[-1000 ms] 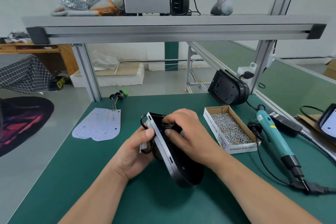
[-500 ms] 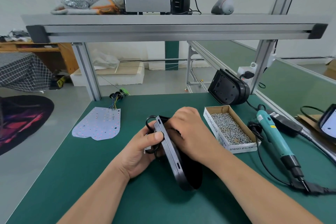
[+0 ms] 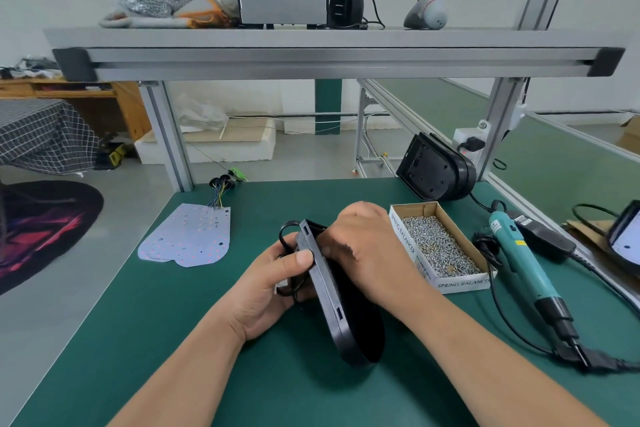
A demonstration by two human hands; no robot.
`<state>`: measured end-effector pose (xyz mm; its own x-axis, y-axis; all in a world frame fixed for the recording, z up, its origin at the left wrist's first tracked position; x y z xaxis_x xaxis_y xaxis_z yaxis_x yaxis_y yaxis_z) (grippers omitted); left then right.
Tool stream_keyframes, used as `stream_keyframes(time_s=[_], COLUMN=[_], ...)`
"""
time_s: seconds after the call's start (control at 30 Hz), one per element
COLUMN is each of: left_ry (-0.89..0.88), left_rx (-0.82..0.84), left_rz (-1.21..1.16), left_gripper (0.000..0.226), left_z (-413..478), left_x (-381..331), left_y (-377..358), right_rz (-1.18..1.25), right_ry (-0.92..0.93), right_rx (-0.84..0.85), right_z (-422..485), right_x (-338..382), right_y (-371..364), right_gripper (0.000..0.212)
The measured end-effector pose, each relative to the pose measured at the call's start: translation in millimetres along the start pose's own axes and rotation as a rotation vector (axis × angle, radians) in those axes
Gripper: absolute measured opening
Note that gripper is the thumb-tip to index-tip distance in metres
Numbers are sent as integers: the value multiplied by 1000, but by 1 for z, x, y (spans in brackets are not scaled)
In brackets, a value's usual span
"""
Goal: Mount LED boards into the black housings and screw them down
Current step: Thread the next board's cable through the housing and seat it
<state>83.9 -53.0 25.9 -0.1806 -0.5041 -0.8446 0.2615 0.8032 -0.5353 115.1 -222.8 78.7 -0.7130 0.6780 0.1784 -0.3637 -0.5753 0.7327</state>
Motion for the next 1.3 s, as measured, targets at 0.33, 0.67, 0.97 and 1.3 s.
stream_keyframes(time_s=[0.33, 0.67, 0.97, 1.3], left_ry=[26, 15, -28, -98], left_rx=[37, -80, -113, -217], left_rz=[-59, -9, -57, -291], left_gripper=[66, 58, 36, 39], left_z=[0, 6, 6, 16], left_x=[0, 3, -1, -6], left_y=[1, 7, 17, 29], right_rz=[98, 106, 309, 625], right_ry=[-64, -168, -517, -689], right_rx=[59, 259, 343, 336], right_z=[-7, -17, -23, -29], right_x=[10, 2, -50, -69], right_y=[-1, -12, -2, 7], right_gripper=[15, 19, 52, 29])
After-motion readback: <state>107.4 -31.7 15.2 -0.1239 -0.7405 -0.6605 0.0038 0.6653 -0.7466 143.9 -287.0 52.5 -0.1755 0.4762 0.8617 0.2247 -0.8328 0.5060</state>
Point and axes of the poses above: each hand's wrist, its own z-axis towards the middle knuckle, its own y-axis out of the back of the hand, x = y × z, the point moved 3 cm from there along z, towards the middle knuckle, and after that the axes turned 8 degrees about -z, right-handed, at the moved point
